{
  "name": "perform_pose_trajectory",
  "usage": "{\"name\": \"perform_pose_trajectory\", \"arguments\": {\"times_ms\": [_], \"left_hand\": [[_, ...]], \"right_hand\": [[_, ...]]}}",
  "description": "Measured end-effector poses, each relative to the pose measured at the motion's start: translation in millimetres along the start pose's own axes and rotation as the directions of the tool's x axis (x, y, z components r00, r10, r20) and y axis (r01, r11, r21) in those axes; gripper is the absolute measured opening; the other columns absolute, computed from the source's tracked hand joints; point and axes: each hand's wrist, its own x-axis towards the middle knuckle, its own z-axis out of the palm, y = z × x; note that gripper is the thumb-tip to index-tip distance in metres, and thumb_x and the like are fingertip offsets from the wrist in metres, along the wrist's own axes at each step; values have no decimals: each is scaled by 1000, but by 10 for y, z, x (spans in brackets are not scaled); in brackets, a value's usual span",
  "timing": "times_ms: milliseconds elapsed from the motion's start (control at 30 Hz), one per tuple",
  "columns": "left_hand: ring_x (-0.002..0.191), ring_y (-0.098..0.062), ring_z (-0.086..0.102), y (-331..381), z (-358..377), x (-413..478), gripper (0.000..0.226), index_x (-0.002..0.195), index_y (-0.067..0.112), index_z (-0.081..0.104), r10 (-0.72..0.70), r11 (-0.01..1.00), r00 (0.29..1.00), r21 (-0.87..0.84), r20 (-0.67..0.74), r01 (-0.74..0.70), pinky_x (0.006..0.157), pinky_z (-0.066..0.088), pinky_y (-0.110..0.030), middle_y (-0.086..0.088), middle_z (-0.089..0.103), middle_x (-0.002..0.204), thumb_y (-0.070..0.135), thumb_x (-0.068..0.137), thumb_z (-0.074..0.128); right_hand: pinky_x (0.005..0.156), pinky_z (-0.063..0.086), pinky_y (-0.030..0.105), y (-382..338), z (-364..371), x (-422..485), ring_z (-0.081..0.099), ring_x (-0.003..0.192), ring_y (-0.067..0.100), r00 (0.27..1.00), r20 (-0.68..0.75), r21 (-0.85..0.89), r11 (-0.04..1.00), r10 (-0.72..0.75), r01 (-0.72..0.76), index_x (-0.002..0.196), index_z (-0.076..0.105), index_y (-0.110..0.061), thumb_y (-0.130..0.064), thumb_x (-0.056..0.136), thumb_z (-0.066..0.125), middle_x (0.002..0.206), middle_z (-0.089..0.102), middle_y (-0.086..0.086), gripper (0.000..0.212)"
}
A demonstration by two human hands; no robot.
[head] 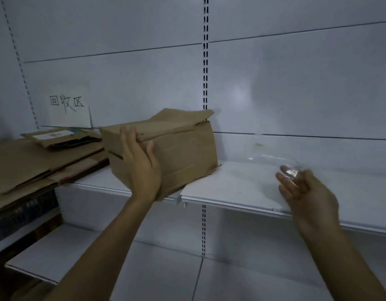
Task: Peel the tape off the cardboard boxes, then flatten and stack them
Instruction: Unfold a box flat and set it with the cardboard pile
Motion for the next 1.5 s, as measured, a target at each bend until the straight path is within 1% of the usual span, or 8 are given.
{"name": "perform_pose_trajectory", "arguments": {"times_ms": [267, 467, 733, 900, 1000, 1167, 1333, 1500], "left_hand": [[145, -27, 15, 96, 185, -124, 62, 148, 5, 16, 55, 975, 998, -217, 25, -48, 115, 21, -49, -12, 10, 156, 17, 95, 45], [147, -28, 5, -241, 135, -602, 61, 150, 11, 9, 342, 923, 872, -300, 350, -242, 110, 25, -58, -11, -5, 159, 16, 97, 38], [141, -5, 26, 66, -523, -1361, 51, 144, 28, 29, 70, 675, 809, -624, 584, 392, 114, 26, -29, 20, 27, 153, 27, 94, 42], [129, 5, 39, 229, -854, -1931, 55, 135, 42, 34, 51, 549, 578, -507, 814, 665, 103, 34, -12, 33, 40, 138, 59, 85, 45], [135, 9, 29, 519, -873, -2295, 82, 142, 44, 23, 206, 502, 298, -362, 932, 785, 109, 30, -16, 30, 29, 148, 81, 72, 45], [123, 13, 40, 1074, -717, -2715, 68, 135, 49, 27, 236, 375, -23, -69, 972, 925, 89, 38, -2, 20, 39, 145, 62, 73, 51], [113, -2, 58, 1868, -595, -3227, 59, 115, 37, 55, 353, 396, -38, -113, 935, 911, 88, 51, -22, 22, 61, 120, 74, 70, 58], [87, -17, 69, 2666, -609, -3643, 40, 96, 11, 61, 342, 343, 1, -126, 940, 931, 67, 55, -25, -4, 71, 96, 43, 73, 69]], "right_hand": [[82, 49, 30, 412, 353, -759, 69, 96, 12, 990, 134, -283, 956, -37, 74, 107, 70, -16, -28, 90, 55, 101, 74, -1, 25], [90, 47, 25, 702, 441, -1065, 62, 106, 1, 990, 115, -451, 884, -77, 121, 110, 71, -25, -42, 74, 60, 110, 69, -19, 41], [74, 58, 28, 967, 263, -1417, 68, 85, 16, 916, -72, -614, 742, -394, 271, 104, 68, -25, -17, 83, 70, 87, 72, -1, 23], [72, 48, 11, 1119, -112, -1714, 62, 84, 2, 851, 21, -854, 433, -525, 289, 117, 59, -31, -17, 87, 69, 90, 66, -8, 35], [89, 45, 13, 1256, -343, -1940, 56, 107, 0, 904, 131, -891, 351, -406, 286, 125, 45, -44, -30, 86, 54, 116, 60, -13, 42], [111, 28, 18, 963, -1087, -2223, 30, 138, 1, 924, 285, -933, 147, -256, 329, 148, 28, -24, -25, 87, 62, 147, 32, -23, 70], [91, 46, 17, 272, -1728, -2578, 53, 113, 0, 972, 131, -905, 378, -195, 197, 132, 38, -37, -5, 84, 63, 123, 57, -2, 63], [72, 57, 32, -250, -2320, -2800, 65, 85, 14, 961, -87, -805, 587, -261, 86, 121, 61, -19, 15, 79, 61, 98, 68, -2, 54]]}}
